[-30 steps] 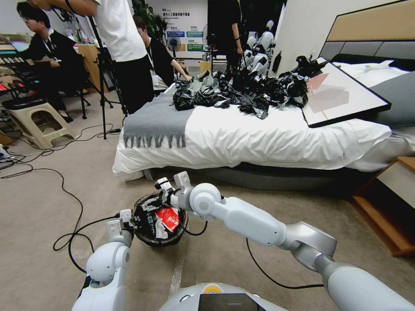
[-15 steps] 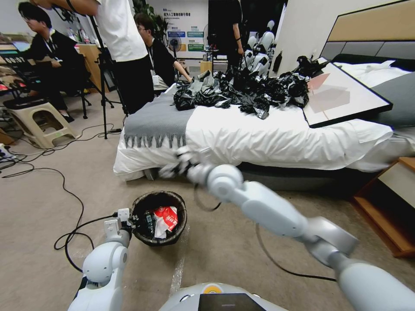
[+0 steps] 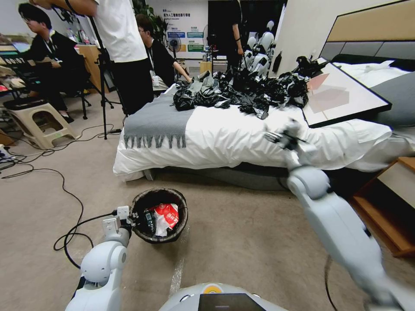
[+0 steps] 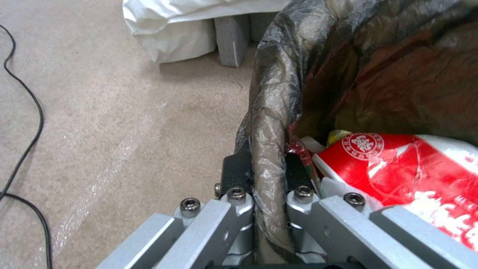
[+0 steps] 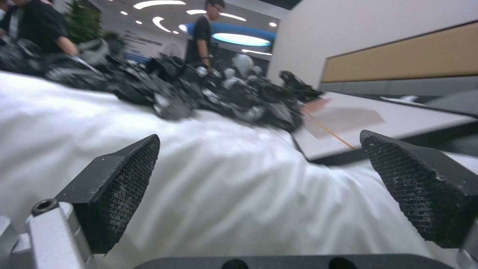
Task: Pick up the trash bin, then pick up the garbage from the floor and place it into the trash bin.
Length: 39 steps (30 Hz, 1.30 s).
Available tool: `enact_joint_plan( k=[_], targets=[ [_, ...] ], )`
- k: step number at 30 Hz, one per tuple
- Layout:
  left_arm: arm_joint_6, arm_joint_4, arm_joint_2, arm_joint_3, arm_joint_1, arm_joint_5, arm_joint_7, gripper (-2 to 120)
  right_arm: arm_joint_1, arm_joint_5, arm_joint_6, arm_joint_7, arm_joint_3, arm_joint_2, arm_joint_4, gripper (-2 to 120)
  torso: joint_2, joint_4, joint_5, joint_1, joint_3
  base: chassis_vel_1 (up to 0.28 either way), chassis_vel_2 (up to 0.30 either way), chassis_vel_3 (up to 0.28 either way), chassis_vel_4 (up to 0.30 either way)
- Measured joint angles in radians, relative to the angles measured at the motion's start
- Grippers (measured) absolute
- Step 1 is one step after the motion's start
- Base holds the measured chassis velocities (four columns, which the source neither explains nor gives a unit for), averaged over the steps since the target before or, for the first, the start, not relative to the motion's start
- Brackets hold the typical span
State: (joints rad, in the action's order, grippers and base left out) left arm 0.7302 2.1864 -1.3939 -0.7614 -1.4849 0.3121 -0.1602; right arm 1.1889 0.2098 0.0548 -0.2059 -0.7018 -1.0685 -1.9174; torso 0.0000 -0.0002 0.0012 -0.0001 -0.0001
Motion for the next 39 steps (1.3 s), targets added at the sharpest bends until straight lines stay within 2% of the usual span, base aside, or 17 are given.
enact_joint_plan(
  k=[1,2,6,14,27,39],
  targets=[
    [0.000,0.000,0.000,0.000,0.000,0.000,0.000,0,0.000,0.000,0.000,0.000,0.000,0.000,0.000,100,0.000,0.0000,0.0000,0.000,0.000,0.000,0.000,0.000,0.000],
    [0.000,-0.002,0.000,0.000,0.000,0.000,-0.002,0,0.061,-0.016,-0.024,0.009,-0.024,-0.046,-0.015,100,0.000,0.0001,-0.0012,0.000,0.000,0.000,0.000,0.000,0.000],
    [-0.005,-0.004,0.003,0.000,0.002,0.009,-0.011,0,0.142,-0.057,-0.081,0.022,-0.036,-0.122,-0.043,100,0.000,0.0004,-0.0013,0.000,0.000,0.000,0.000,0.000,0.000],
    [-0.016,-0.002,-0.005,0.001,0.004,0.017,-0.019,0,0.142,-0.125,-0.107,0.015,-0.016,-0.197,-0.040,100,0.000,0.0005,-0.0014,0.000,0.000,0.000,0.000,0.000,0.000],
    [-0.019,0.002,-0.003,-0.010,-0.002,0.055,-0.034,0,0.135,-0.153,-0.120,0.008,-0.008,-0.238,0.002,100,0.000,0.0002,-0.0014,0.000,0.000,0.000,0.000,0.000,0.000],
    [-0.012,0.020,0.002,-0.018,-0.010,0.068,-0.041,0,0.155,-0.167,-0.126,0.014,-0.004,-0.270,-0.006,100,0.000,0.0003,-0.0010,0.000,0.000,0.079,0.062,0.070,0.077]
  ],
)
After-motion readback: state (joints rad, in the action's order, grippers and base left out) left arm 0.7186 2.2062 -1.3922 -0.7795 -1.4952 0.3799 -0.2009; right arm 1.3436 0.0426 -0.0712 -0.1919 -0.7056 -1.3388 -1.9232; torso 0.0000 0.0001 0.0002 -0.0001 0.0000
